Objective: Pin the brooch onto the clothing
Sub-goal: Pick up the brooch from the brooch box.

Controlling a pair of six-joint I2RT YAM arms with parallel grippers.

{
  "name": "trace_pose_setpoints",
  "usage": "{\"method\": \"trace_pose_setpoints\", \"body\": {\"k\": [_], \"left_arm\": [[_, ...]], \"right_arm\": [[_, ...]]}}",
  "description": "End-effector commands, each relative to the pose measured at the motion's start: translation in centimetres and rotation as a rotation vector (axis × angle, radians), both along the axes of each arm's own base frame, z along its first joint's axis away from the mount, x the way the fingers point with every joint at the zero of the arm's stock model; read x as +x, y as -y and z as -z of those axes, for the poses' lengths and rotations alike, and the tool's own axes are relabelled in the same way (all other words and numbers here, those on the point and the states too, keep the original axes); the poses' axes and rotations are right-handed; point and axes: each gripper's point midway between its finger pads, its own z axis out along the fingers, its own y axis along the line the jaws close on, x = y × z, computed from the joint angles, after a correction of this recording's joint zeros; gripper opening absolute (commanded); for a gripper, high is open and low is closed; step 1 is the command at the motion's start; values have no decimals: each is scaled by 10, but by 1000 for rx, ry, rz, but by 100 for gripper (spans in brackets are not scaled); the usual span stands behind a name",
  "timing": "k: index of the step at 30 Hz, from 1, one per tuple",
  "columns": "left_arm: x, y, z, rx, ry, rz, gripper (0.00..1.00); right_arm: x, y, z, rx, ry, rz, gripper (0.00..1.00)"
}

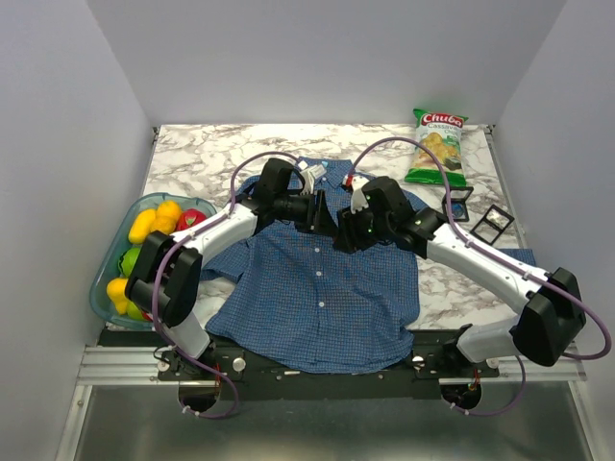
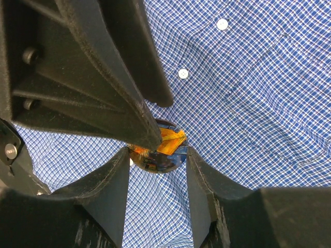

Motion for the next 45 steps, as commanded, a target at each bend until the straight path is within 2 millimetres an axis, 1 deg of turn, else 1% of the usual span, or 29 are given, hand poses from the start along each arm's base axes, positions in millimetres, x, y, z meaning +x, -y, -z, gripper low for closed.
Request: {"method": "trace_pose_setpoints", "body": {"k": [1,2,5,7,8,10,11,13,14,16,18,20,21,23,24,25,27,28,30,31,32,34,35,36,37,38,39,42,45], "left_arm": [[-9,6,0,-36,-32,42,40],[-10,6,1,-36,-38,43,35],[-12,8,1,-43,-49,47,24],[-12,9,2,-51,-57,49,21],[-12,9,2,-53,-59,48,17],[-13,9,2,-58,-68,52,14],[-13,10,2,-59,-69,52,10],[-13,10,3,-60,-73,52,6],[-13,10,4,-57,-74,48,0],[-10,8,9,-36,-75,27,0],[-7,6,15,-16,-85,9,0],[-3,4,19,-7,-96,-12,0],[-2,3,22,-4,-107,-20,0],[-1,2,26,6,-120,-32,0],[0,2,28,9,-125,-37,0],[0,2,29,10,-133,-41,0],[0,2,29,4,-138,-46,0],[0,2,29,4,-140,-48,0],[2,1,30,7,-142,-56,0],[3,0,30,6,-146,-60,0],[4,-1,31,7,-151,-68,0],[6,-3,30,0,-156,-75,0],[6,-3,31,-2,-172,-79,0],[7,-3,30,-7,-175,-83,0],[6,-4,30,-12,-181,-82,0],[6,-5,31,-12,-188,-87,0],[7,-5,30,-13,-186,-89,0],[7,-6,28,-14,-181,-92,0],[8,-7,27,-14,-176,-94,0]], "right_arm": [[8,-2,-5,-15,42,5,24],[8,-2,-4,-18,41,6,25],[10,0,-2,-31,48,16,25],[11,1,0,-40,50,21,26],[12,1,0,-43,53,23,26],[14,2,1,-49,54,30,27],[14,2,2,-52,55,29,27],[15,3,2,-58,58,37,30],[15,3,2,-61,60,40,32],[16,5,0,-69,76,52,43],[16,7,-6,-76,107,65,57],[19,15,-9,-116,150,102,61],[17,14,-11,-127,165,103,61],[21,19,-16,-179,207,148,62],[16,15,-17,-198,225,142,62],[20,21,-14,-260,254,184,62],[21,19,-19,-296,288,216,62],[19,18,-12,-348,300,224,62],[16,9,-12,-365,315,226,62],[16,10,-11,-387,324,237,61],[16,8,-4,-413,324,240,61],[12,0,-6,-432,354,251,61],[11,-2,-4,-450,365,251,61],[10,-4,2,-467,362,259,61],[9,-8,2,-483,377,258,61],[8,-9,3,-497,382,258,61],[9,-10,10,-519,380,263,61],[10,-10,15,-562,397,278,61],[10,-12,13,-592,429,287,60]]}}
